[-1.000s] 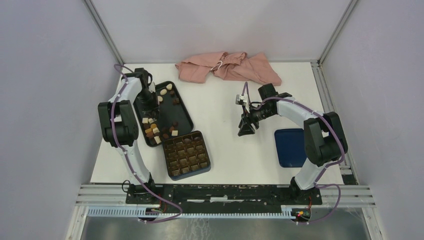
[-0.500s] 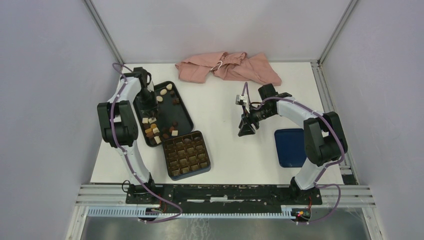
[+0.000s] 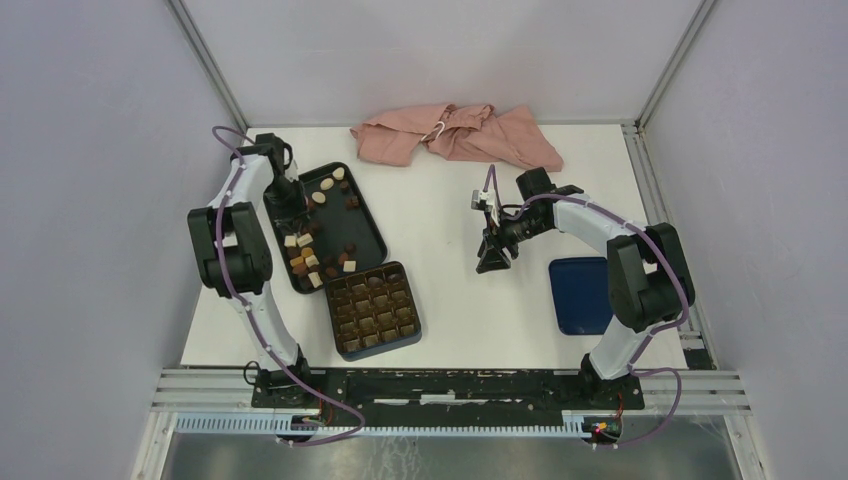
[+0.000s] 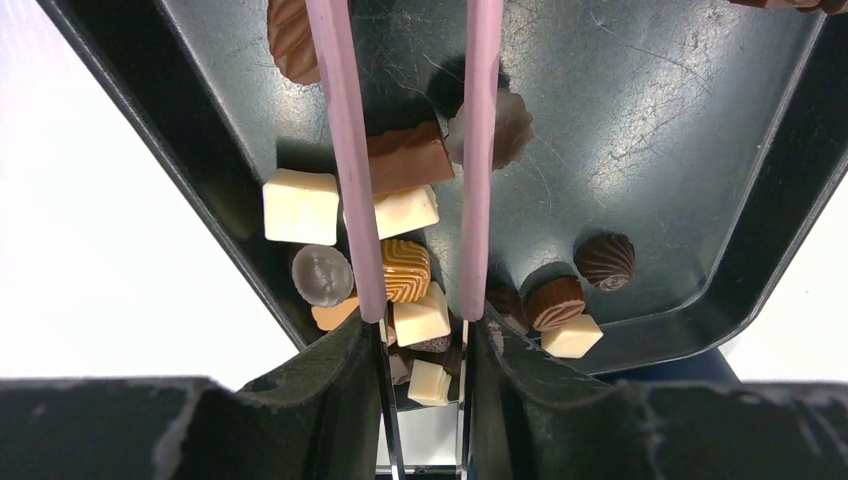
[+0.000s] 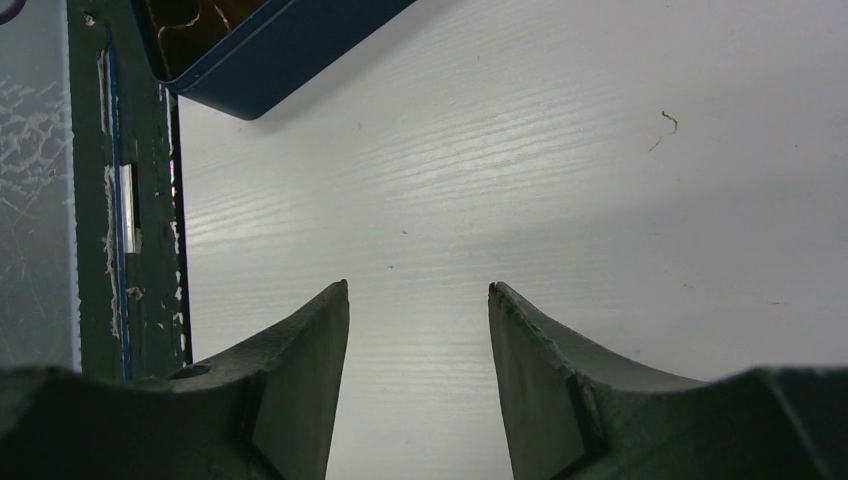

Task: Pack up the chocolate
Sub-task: Pick up the fake chocolate from the plate.

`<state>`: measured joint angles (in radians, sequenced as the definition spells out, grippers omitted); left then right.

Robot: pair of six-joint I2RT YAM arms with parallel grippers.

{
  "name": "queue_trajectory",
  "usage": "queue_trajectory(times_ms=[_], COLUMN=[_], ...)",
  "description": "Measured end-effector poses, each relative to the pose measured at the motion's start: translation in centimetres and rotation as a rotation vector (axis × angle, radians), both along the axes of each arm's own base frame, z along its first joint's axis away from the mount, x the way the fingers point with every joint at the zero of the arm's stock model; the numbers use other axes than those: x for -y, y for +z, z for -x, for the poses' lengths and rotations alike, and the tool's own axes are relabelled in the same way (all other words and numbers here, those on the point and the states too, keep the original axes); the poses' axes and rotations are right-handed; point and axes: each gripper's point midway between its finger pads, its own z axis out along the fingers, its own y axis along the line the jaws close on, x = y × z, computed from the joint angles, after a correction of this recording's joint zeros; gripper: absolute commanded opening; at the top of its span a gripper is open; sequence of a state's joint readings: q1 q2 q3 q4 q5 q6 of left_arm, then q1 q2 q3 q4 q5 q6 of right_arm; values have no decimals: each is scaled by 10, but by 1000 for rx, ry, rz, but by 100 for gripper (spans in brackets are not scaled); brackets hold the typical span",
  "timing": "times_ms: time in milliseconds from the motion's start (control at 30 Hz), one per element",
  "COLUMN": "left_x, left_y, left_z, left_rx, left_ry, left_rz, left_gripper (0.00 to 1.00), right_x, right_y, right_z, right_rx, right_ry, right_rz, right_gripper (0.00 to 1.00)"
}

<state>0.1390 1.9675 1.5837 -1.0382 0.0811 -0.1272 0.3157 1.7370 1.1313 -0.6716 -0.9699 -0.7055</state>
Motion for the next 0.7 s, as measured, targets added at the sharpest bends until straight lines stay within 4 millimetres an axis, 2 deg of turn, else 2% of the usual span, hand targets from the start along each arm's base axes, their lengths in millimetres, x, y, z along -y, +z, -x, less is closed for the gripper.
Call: queue_trajectory(times_ms=[133,500,700], left_x=[0,2,11], left_y=[-3,-13,-14], left_z=[1,0,-1], left_rx=[-10,-37,-37], left_ry=[-1,-4,-23], left_rz=[1,16,71], left_gripper=[44,43,43], right_x=[0,0,0], right_y=[-1,-3,-3], right_z=[0,-1,-2], right_rx=[-4,-9,-5], right_ry=[0,0,2], right_rz=[1,3,2], right_gripper=[60,60,60])
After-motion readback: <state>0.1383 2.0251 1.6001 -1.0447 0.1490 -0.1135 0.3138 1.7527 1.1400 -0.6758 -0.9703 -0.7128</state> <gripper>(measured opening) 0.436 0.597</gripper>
